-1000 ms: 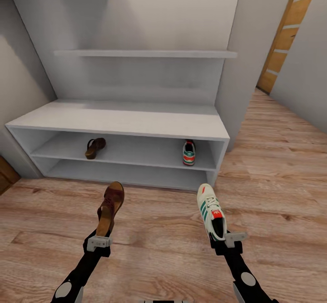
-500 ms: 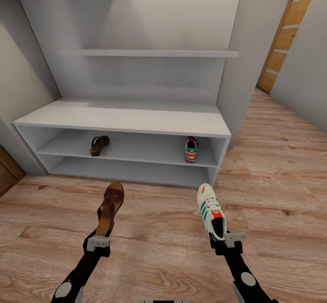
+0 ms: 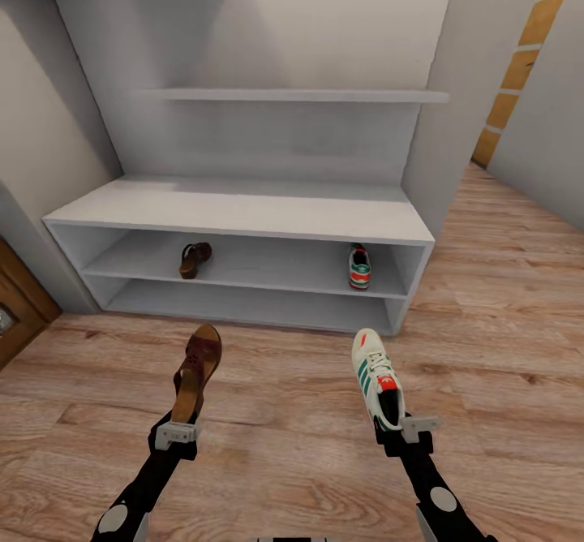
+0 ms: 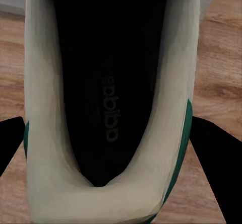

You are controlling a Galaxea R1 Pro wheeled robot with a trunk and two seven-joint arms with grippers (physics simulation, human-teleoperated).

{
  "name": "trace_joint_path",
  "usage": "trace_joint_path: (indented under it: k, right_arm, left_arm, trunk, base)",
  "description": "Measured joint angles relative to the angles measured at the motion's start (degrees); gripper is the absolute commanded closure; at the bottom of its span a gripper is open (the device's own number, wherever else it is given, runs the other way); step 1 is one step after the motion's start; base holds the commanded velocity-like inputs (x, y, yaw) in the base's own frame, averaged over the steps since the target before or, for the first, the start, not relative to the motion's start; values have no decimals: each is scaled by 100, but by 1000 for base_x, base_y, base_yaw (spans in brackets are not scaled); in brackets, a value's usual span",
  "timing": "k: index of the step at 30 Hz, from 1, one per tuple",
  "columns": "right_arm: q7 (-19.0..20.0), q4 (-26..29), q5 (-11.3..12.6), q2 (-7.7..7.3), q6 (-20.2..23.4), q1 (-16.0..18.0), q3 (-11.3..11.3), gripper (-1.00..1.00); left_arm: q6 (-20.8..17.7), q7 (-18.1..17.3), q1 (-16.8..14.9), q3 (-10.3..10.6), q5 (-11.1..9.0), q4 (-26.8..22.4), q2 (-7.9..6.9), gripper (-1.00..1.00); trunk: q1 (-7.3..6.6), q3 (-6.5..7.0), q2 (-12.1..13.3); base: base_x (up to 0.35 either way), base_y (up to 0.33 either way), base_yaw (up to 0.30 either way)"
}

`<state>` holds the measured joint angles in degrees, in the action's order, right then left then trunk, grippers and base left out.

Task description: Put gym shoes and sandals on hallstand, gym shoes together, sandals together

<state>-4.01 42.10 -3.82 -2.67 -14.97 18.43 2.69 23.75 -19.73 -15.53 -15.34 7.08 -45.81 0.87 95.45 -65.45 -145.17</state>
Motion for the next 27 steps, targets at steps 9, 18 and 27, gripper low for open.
trace_joint_path:
  k: [9,18,27]
  right_arm:
    - [0,-1,0,0,0,0,0,100]
    - [0,-1,1,0,0,0,0,100]
    - [5,-1,1,0,0,-1,1,100]
  left_arm:
    - [-8,-41,-2,-1,-5,0,-2,100]
    - [-10,-51,-1,-9,-6,0,-1,100]
    - [-10,-58,2,-94,-7,0,0,100]
  trunk:
    - [0,0,0]
    - [0,0,0]
    - [0,0,0]
  base:
    - [-1,292,0]
    - [0,310,0]
    - [0,313,0]
